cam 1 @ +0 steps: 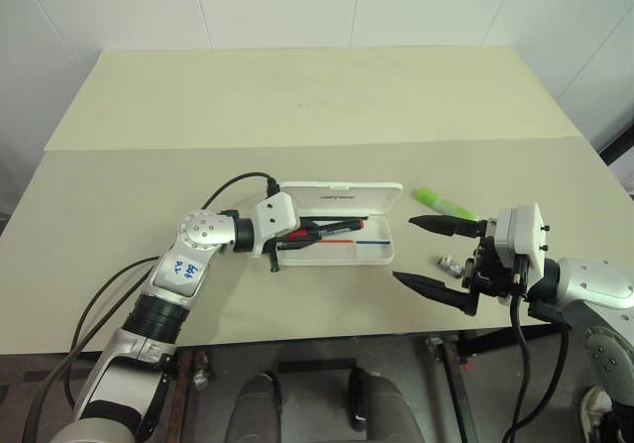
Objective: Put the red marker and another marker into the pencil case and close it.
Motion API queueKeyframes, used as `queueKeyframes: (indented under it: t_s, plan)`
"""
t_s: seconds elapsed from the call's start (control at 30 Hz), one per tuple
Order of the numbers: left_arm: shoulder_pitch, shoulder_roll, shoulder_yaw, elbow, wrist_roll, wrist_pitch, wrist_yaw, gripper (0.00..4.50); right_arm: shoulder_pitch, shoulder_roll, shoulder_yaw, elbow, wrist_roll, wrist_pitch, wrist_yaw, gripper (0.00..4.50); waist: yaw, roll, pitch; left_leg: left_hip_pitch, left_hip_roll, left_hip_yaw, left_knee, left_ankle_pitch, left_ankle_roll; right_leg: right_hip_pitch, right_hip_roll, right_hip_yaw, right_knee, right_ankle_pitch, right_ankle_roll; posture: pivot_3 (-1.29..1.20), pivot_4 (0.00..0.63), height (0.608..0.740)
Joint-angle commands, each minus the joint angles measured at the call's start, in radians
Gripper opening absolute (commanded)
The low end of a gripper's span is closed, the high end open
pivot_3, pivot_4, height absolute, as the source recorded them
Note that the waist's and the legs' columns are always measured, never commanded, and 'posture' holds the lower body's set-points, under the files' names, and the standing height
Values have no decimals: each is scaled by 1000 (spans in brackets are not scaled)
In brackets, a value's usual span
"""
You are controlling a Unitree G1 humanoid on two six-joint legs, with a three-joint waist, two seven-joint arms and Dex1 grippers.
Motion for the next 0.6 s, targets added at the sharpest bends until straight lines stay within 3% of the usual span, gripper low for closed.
queueKeyframes:
  t_s: [0.03,0.5,0.6]
  plan:
    - [-45,10,-5,26,42,-58,20,643,-5,7,-16,-39,21,-16,-6,4500,0,0,0,0,0,0,0,0,0,0,0,0,0,0,0,0,150,740]
    - [-88,-25,-30,121,78,-159,3,643,-1,18,-16,-48,21,-16,-21,4500,12,0,0,0,0,0,0,0,0,0,0,0,0,0,0,0,150,740]
    - [-89,-34,-23,126,77,-160,9,1644,1,19,-16,-50,21,-16,-24,4500,19,0,0,0,0,0,0,0,0,0,0,0,0,0,0,0,150,740]
